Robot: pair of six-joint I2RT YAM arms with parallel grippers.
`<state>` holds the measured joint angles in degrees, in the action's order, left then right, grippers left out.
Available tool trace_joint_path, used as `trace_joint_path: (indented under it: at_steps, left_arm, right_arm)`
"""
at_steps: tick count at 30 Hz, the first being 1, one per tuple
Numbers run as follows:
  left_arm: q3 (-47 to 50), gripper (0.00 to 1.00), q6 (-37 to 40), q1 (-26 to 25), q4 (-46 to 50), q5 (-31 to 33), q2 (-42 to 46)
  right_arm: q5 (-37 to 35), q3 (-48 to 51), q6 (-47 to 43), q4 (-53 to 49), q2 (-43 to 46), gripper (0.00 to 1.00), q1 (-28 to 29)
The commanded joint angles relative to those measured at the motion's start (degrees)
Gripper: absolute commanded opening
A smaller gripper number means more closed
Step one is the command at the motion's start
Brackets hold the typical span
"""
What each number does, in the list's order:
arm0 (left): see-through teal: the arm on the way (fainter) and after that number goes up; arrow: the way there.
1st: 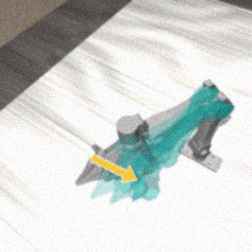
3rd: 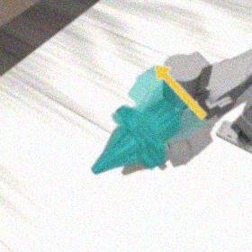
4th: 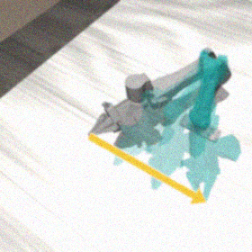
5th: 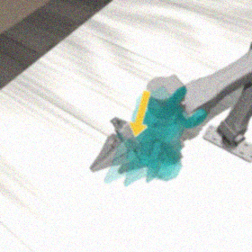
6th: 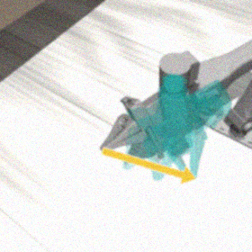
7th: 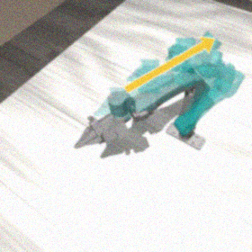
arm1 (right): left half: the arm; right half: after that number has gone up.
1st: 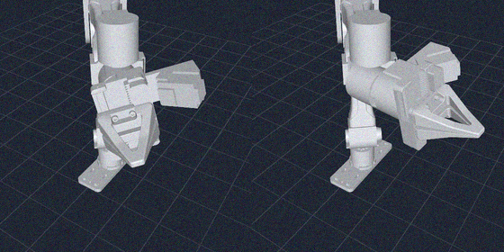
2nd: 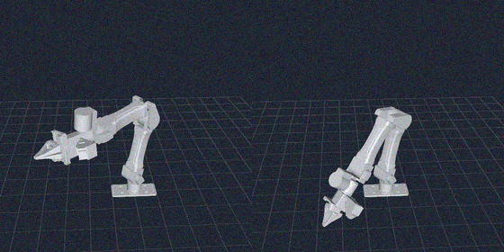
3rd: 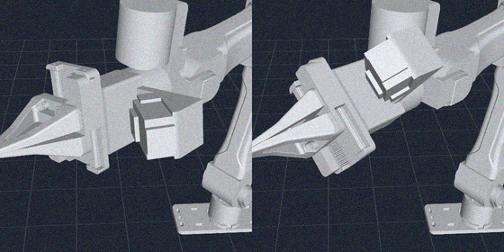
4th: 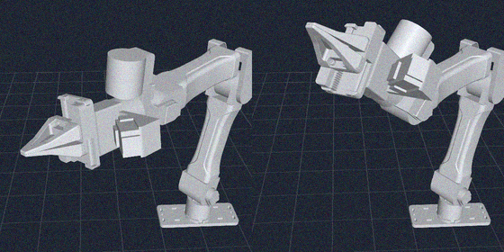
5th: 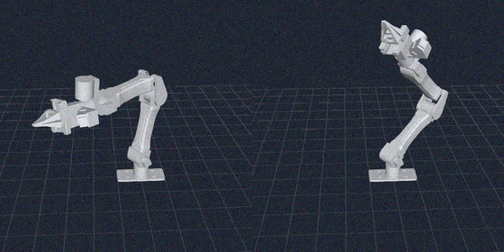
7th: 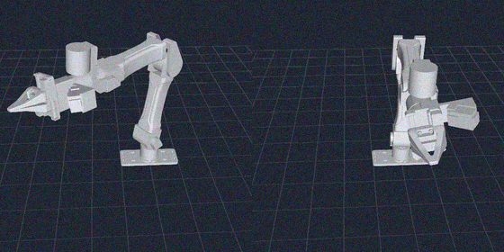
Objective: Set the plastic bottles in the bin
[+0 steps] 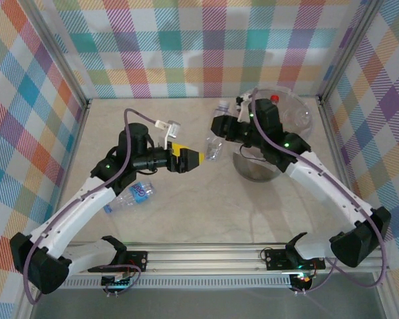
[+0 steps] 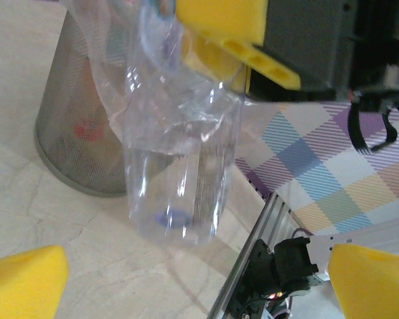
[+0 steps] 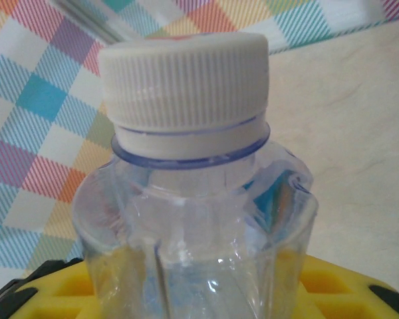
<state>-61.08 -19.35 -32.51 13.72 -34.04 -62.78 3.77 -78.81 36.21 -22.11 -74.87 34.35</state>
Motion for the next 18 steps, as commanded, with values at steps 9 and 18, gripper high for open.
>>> trace_joint_path:
  at_steps: [9,18]
  left_arm:
    - [-4.48,1.0,15.84,-0.27,18.22,5.36,10.53]
    - [-2.55,1.0,16.47,-0.27,20.7,9.37,14.34]
  right_arm:
    - [-3.76,-12.69,-15.41,-14.99,4.4,0.44,-10.4]
    - [-7.16,-23.79,-23.33,-23.13,-2.32,0.44,-15.96]
